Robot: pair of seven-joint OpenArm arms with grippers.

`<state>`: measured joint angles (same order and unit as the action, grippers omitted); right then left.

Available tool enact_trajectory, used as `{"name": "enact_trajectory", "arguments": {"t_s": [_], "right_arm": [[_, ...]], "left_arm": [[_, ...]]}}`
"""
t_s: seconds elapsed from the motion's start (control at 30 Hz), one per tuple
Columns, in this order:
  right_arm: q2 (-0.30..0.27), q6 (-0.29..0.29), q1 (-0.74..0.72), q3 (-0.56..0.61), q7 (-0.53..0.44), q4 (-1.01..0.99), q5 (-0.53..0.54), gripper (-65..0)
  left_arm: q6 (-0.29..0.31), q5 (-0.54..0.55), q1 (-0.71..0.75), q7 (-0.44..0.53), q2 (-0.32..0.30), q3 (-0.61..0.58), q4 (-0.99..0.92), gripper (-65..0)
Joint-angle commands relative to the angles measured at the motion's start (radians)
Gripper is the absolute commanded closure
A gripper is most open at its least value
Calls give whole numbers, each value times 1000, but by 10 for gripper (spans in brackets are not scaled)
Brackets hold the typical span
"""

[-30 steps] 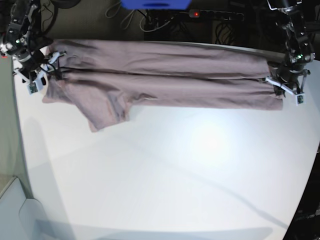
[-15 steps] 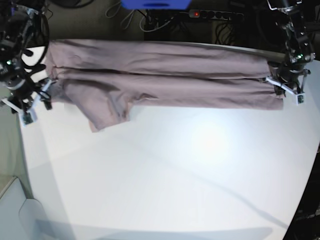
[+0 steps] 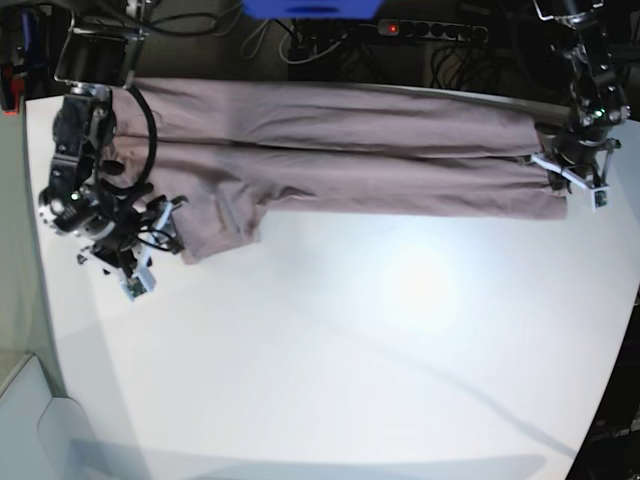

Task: Layout the t-shirt on the table in an organized manner, then fold the t-shirt properly
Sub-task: 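Move the right gripper to the hanging sleeve and tuck it under the fold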

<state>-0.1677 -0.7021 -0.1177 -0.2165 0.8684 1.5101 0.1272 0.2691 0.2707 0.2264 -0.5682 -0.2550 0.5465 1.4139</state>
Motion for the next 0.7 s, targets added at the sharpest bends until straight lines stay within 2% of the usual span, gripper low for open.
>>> {"name": "enact_trajectory", "arguments": {"t_s": [0.0, 0.23, 0.43, 0.5, 0.6, 0.67], "right_arm": [[-10, 4, -35, -4, -18, -9, 5, -345], [10, 4, -83, 2, -22, -122, 5, -345], [26, 4, -75, 4, -88, -170, 7, -324], [26, 4, -75, 15, -93, -184, 7, -236], [20, 4, -75, 47, -90, -174, 7, -1], [12, 4, -72, 44, -70, -115, 7, 0]], "left_arm": [[-6, 0, -3, 9, -14, 5, 15, -2], [-6, 0, -3, 9, -14, 5, 17, -2], [-6, 0, -3, 9, -14, 7, 17, -2], [-6, 0, -3, 9, -14, 7, 17, -2], [-6, 0, -3, 9, -14, 7, 17, -2], [-6, 0, -3, 9, -14, 7, 17, -2]]}}
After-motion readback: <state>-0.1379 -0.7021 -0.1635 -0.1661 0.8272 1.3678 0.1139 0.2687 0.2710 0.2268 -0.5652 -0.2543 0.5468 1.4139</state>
